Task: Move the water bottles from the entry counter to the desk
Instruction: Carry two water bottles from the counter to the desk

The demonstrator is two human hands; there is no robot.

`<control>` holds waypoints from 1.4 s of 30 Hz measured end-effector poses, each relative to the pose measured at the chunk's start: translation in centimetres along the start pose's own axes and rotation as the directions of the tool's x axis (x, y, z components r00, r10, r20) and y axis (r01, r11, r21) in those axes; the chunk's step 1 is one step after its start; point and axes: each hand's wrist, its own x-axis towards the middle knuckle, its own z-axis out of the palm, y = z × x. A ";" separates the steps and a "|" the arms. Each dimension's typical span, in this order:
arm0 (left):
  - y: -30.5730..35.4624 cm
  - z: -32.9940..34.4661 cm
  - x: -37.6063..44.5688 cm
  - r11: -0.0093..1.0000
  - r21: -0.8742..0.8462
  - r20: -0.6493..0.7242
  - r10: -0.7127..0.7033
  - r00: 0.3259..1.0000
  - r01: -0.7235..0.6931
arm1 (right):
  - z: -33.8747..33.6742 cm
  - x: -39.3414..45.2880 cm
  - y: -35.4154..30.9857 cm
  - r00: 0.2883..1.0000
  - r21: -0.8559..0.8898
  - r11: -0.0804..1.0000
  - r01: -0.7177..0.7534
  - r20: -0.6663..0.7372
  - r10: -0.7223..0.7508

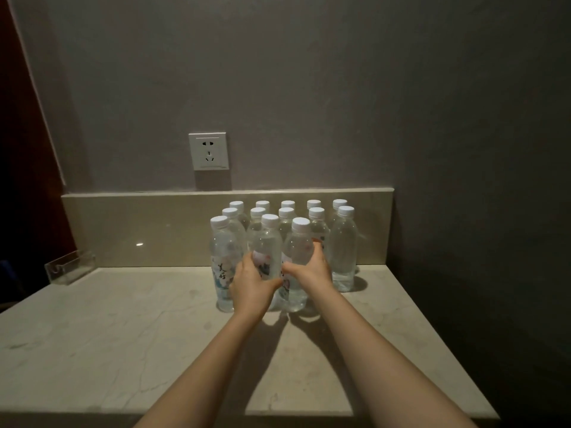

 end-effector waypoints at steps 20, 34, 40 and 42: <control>1.4 0.1 -0.2 0.902 -0.430 0.028 0.063 0.998 -0.045 | -1.7 -1.1 0.8 0.994 0.224 0.971 0.080 -0.085 -0.062; 12.0 4.7 -7.5 0.627 -0.778 0.295 0.417 0.860 -0.037 | -15.8 -8.4 -1.0 0.921 0.329 0.932 0.153 -0.388 -0.014; 19.2 9.8 -15.3 0.559 -0.829 0.386 0.531 0.755 0.031 | -26.5 -13.3 0.6 0.831 0.225 0.965 0.133 -0.556 0.015; 22.1 11.4 -18.5 0.532 -0.845 0.405 0.579 0.708 0.048 | -30.8 -15.3 1.2 0.783 0.188 0.972 0.141 -0.622 0.006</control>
